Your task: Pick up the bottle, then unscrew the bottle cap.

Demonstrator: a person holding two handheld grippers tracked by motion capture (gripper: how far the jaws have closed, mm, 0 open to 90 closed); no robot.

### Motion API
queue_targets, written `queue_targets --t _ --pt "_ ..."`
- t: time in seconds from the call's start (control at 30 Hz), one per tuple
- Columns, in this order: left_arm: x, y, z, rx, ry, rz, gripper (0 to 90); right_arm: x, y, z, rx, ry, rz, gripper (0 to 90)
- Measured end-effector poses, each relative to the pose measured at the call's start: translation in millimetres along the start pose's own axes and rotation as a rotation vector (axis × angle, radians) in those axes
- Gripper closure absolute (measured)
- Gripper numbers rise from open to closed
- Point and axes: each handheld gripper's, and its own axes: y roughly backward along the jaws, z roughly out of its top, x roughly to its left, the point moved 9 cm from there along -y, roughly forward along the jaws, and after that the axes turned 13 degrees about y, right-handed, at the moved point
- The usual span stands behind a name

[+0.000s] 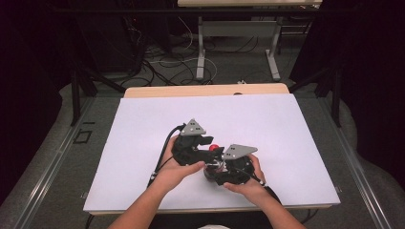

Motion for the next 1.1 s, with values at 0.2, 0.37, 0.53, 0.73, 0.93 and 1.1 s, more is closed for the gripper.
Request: queue_targets --t 0.2,0.37,0.53,0.73,0.93,1.1 --pt "0.4 7.0 -3.1 0.042 -0.052 -0.093 44.1 7.1 1.6 1.5 0.009 0.022 0.055 30.3" --pt "1.4 7.1 -7.8 0.075 -0.084 -0.116 50.1 9.7 1.5 2.9 0.002 0.042 0.065 30.3" --pt "1.8 6.1 -10.9 0.106 -0.095 -0.144 59.0 12.3 -0.5 4.2 -0.011 0.051 0.074 30.2" --pt "0.5 4.3 -9.2 0.079 -0.098 -0.103 61.0 9.6 0.3 2.9 0.002 0.036 0.061 30.3" --pt "1.2 1.0 -8.1 0.063 -0.091 -0.039 61.4 7.1 -0.9 2.5 0.011 0.019 0.027 30.4" --pt "3.4 -3.9 -7.9 0.015 -0.025 0.033 61.5 4.5 -2.7 0.2 0.030 -0.004 -0.009 30.3"
